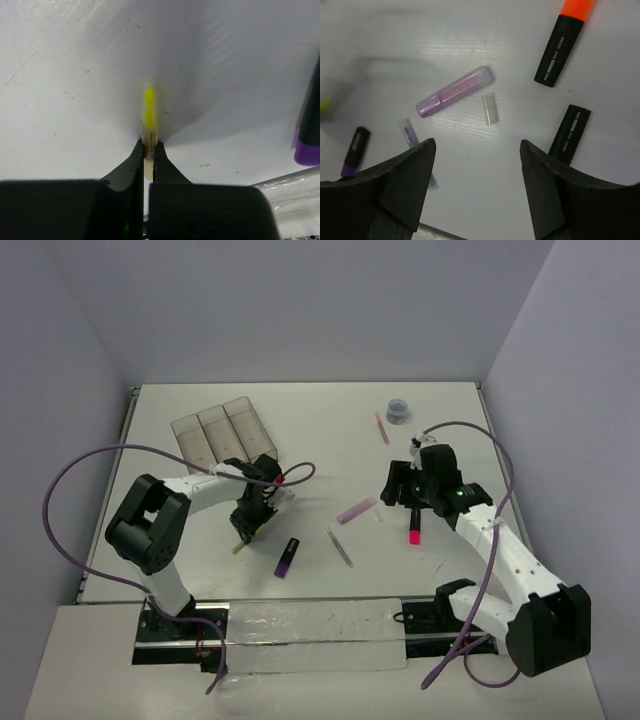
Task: Sort the stationery into containers
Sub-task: Pick up the pen from the center of the board, then pick up the pen cap from the center of the board.
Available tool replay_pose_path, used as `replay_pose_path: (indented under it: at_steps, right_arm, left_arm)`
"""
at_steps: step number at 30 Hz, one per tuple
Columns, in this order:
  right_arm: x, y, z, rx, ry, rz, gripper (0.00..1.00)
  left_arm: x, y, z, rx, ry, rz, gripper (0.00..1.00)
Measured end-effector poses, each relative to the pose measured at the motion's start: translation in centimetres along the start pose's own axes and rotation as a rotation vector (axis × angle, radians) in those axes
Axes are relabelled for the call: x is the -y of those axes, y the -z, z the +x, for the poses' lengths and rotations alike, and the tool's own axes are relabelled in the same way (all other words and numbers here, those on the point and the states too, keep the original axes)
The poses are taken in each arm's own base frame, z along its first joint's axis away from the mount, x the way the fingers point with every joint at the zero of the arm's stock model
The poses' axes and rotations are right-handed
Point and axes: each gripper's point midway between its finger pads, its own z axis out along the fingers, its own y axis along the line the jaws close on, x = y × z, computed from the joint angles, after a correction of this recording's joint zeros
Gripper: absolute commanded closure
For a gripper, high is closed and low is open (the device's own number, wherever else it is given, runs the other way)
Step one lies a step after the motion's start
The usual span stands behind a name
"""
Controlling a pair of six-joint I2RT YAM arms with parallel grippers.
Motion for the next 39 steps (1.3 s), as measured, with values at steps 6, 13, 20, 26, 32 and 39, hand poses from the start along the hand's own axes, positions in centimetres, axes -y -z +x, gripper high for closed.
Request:
replay_pose_path:
  at_steps: [6,13,20,26,32,39]
  right_arm:
    - [-1.1,-3.6,2.1,-0.186,0.119,0.018,0.4]
    - [-0.2,-6.7,5.0,-0.362,0.171,0.063,0.48]
    - [0.4,-7.2,6.8,-0.441,0.204,0.104,0.47]
    - [1.4,-9.0,6.5,-0.464,0.219,0.166,0.48]
    - [2.0,-9.8,5.9,-0.459,0.233,0.208,0.6]
    - [2.1,-9.9,5.8,-0.46,0.247,0.213,0.98]
  left_arm:
    - [0.2,0.8,-0.7,0.058,0.052,0.103,1.0]
    - [-0.3,6.5,-4.8,0.301,0.049,0.116,1.0]
    - [-0.9,8.4,-5.7,0.378,0.055,0.101,1.0]
    - [-1.4,8.4,-5.6,0.381,0.073,0.105,1.0]
    - [-1.5,8.7,-5.6,0.392,0.08,0.107,1.0]
    - [-1.8,9.2,-5.6,0.408,0.087,0.102,1.0]
